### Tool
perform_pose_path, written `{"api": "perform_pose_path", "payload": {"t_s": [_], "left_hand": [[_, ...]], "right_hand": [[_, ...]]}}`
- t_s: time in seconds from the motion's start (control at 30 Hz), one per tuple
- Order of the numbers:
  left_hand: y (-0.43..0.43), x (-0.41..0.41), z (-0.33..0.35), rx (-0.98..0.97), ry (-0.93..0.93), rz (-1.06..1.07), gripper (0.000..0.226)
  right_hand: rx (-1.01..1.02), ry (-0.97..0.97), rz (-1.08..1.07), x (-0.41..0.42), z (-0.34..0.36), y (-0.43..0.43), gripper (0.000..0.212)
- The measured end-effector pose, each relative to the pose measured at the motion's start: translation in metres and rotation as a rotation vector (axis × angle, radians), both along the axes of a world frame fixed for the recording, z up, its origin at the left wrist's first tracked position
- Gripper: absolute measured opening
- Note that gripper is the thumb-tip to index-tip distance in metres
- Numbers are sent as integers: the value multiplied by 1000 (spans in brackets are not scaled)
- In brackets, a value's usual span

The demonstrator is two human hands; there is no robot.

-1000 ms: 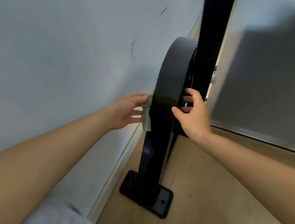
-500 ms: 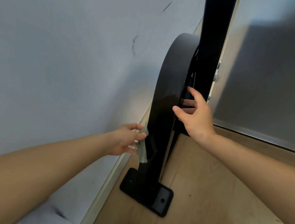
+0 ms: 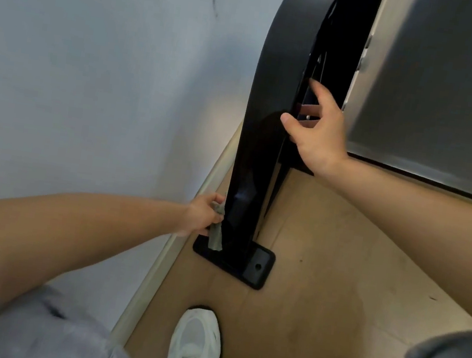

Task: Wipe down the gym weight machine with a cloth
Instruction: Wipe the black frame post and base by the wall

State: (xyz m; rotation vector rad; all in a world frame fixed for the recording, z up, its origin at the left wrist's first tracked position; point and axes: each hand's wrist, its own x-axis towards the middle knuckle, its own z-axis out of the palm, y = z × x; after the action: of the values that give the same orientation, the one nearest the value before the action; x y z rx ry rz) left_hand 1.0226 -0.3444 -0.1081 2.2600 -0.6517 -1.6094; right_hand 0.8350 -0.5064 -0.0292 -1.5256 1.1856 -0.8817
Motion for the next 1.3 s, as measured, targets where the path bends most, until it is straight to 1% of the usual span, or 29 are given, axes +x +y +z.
{"api": "perform_pose_path", "payload": {"t_s": [0.07, 0.17, 0.2, 0.27, 0.37, 0.47, 0.57, 0.63, 0.87, 0.93, 1.0, 1.03, 1.1, 1.17, 1.23, 1.3], "left_hand": [[9, 1, -5, 53, 18, -65, 32], [15, -11, -6, 138, 78, -74, 45], [13, -15, -7, 140, 82, -70, 50], [3, -22, -2, 98, 27, -64, 53], [-21, -22, 9, -51, -94, -23, 47], [-44, -17, 31, -245, -140, 25, 49], [-62, -20, 62, -495, -205, 47, 39], [-74, -21, 81, -625, -235, 59, 34], [-108, -23, 134, -904, -333, 90, 27], [-118, -25, 149, -965, -342, 116, 25], [-127, -28, 163, -1007, -307, 132, 25], [-130, -31, 170, -1020, -252, 139, 24], [-133, -41, 183, -1024, -72, 124, 21], [-133, -54, 193, -1015, 106, 62, 19], [-134, -63, 198, -1020, 185, -5, 19], [-136, -67, 202, -1019, 189, -30, 18]], "right_hand": [[1, -3, 2, 0, 0, 0, 73], [20, -12, 7, -1, 2, -1, 73], [25, -13, 9, -2, 3, -1, 73], [28, -24, 10, -2, 4, -2, 73], [18, -25, 21, -2, 3, -3, 74], [15, -37, 20, -3, 1, -4, 74], [18, -46, 25, -2, -1, -5, 74], [11, -46, 22, -1, -1, -4, 74], [34, -48, 31, -2, 4, -5, 75], [-1, -13, 32, -3, 14, -5, 73], [-109, 8, 20, -5, 30, -4, 71], [-160, -9, 28, -7, 40, -3, 71], [-220, -82, 68, -9, 57, 0, 75], [-275, -151, 104, -10, 69, 1, 74], [-368, -166, 87, -11, 77, -1, 63], [-438, -131, 27, -14, 84, -7, 49]]}}
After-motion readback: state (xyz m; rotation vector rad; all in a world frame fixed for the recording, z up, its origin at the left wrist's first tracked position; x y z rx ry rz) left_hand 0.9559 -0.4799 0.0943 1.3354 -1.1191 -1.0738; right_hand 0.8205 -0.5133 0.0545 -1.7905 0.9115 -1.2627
